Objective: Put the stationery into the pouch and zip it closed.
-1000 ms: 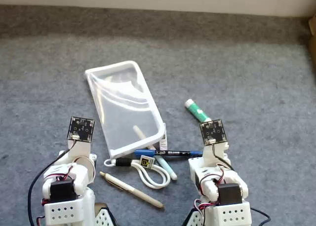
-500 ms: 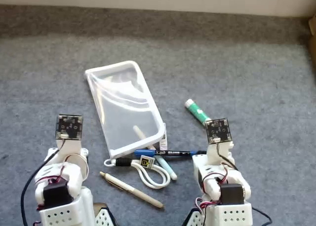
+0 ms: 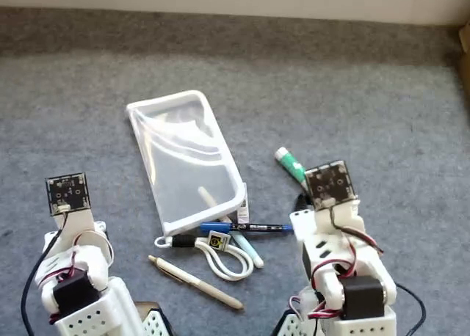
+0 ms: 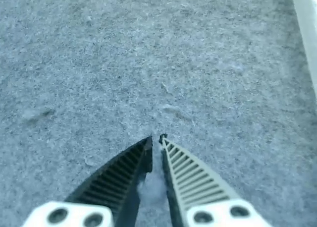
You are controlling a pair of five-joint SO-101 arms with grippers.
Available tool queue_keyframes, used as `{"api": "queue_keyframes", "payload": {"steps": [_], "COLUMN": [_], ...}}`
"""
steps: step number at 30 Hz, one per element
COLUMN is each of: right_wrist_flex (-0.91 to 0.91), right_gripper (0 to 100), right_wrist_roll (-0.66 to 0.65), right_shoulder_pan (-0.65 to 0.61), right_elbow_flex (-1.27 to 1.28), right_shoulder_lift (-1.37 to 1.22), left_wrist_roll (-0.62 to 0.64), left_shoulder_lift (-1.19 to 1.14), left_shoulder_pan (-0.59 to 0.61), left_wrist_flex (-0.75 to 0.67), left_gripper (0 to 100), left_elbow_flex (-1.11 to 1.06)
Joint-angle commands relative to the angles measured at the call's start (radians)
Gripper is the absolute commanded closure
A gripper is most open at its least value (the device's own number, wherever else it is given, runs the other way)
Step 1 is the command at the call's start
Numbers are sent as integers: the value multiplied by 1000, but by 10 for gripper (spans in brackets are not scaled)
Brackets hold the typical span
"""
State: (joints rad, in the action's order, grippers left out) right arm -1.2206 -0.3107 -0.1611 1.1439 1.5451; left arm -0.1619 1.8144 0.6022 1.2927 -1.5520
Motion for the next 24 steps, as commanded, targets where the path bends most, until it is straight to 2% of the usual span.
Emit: {"api": "queue_keyframes", "payload": {"steps": [1,9,12,15,20,24], "right_wrist_flex": [-71,-101,-97,-70,58,125], "right_gripper": [992,991,952,908,896,896], "right_wrist_roll": [-6,78,121,164,172,172], "right_shoulder_pan": [-142,-467,-582,-685,-837,-885], "right_elbow_flex": [-214,-377,-378,-383,-377,-383], "right_shoulder_lift": [-206,-420,-493,-576,-727,-875], "left_wrist_roll": [6,6,6,6,6,11], "left_shoulder_lift": [8,8,8,8,8,8], "left_shoulder_pan": [22,22,21,21,24,110], "left_wrist_flex": [-21,-23,-23,-23,-23,-28], "left_gripper": [947,947,941,885,776,758], "left_elbow_flex": [56,56,56,53,50,56]}}
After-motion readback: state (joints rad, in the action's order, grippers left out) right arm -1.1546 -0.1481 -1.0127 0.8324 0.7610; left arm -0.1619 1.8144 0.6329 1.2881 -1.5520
